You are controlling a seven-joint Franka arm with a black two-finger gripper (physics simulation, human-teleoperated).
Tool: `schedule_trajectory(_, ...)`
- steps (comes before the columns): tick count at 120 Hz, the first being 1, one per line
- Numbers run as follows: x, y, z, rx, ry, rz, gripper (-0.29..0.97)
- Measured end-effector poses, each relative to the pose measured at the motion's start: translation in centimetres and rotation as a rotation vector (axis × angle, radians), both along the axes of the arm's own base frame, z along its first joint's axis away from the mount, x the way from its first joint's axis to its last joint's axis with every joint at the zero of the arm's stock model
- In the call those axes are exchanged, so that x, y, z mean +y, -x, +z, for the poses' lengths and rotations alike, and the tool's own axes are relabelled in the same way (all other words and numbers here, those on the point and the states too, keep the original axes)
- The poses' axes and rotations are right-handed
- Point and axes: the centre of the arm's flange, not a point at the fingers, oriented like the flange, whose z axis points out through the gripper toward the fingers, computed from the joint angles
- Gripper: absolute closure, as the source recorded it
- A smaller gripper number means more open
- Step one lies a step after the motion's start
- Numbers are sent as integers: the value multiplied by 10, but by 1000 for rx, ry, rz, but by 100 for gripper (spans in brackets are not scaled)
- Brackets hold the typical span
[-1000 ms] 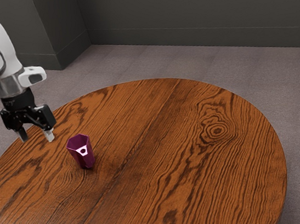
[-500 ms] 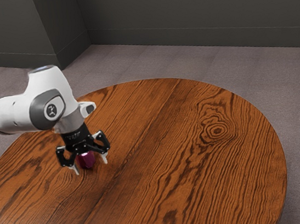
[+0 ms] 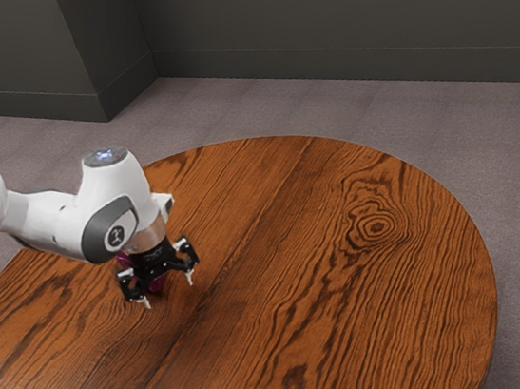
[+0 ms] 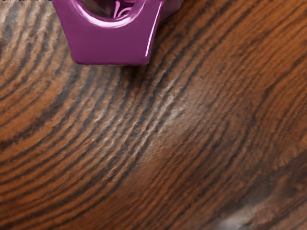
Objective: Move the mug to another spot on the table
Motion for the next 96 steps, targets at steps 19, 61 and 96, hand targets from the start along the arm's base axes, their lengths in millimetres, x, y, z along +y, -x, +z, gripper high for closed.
schedule_trajectory(19, 5, -4, -2, -34, -47, 22, 10)
schedule_trajectory(61, 20, -11, -8, -80, -120, 56, 27)
schedule_trajectory(96, 29, -18, -6, -134, -157, 60, 35)
